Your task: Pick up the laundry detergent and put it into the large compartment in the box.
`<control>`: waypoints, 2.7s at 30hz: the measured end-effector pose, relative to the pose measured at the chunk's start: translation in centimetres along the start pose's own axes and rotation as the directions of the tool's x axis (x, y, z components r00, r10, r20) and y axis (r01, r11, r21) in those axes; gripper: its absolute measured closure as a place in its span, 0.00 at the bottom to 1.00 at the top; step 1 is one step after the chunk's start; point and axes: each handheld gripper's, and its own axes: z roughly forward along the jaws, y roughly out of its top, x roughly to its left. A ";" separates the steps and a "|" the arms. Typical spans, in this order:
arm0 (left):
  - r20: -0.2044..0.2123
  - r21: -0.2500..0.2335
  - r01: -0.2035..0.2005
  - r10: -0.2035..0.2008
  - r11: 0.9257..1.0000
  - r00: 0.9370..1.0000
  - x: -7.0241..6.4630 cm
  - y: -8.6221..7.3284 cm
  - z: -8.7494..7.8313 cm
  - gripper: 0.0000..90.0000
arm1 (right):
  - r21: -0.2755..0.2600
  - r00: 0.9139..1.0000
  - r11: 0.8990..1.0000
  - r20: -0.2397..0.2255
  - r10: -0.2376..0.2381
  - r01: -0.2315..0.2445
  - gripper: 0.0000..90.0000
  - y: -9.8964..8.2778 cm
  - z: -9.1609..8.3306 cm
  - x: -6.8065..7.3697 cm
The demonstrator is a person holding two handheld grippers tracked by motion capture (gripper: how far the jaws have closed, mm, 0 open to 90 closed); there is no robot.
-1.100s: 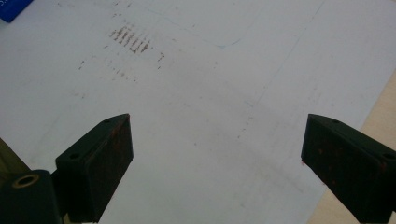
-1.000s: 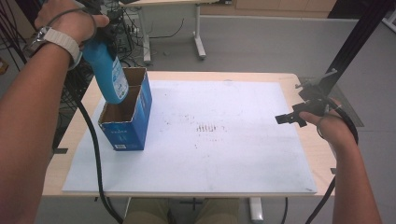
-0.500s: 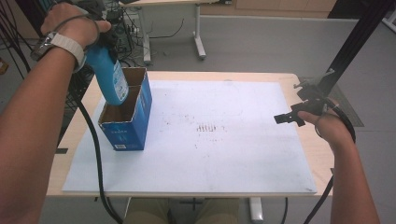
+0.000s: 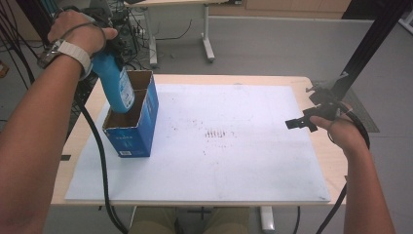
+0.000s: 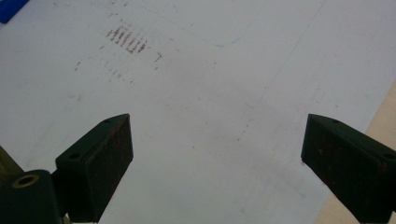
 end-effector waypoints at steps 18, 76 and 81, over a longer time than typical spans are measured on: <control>0.003 0.018 -0.003 0.003 1.000 1.000 0.3 0.6 2.0 0.44 | 0.005 1.000 1.000 0.000 0.004 -0.004 0.10 0.1 0.3 -0.1; -0.025 0.044 -0.025 0.026 0.999 0.999 -0.2 1.4 8.6 0.44 | 0.021 1.000 1.000 -0.006 0.020 -0.020 0.10 0.0 1.3 -0.1; -0.020 0.045 -0.024 0.025 0.999 0.999 0.0 1.3 9.2 0.44 | 0.022 1.000 1.000 -0.004 0.021 -0.021 0.10 -0.1 1.3 -0.2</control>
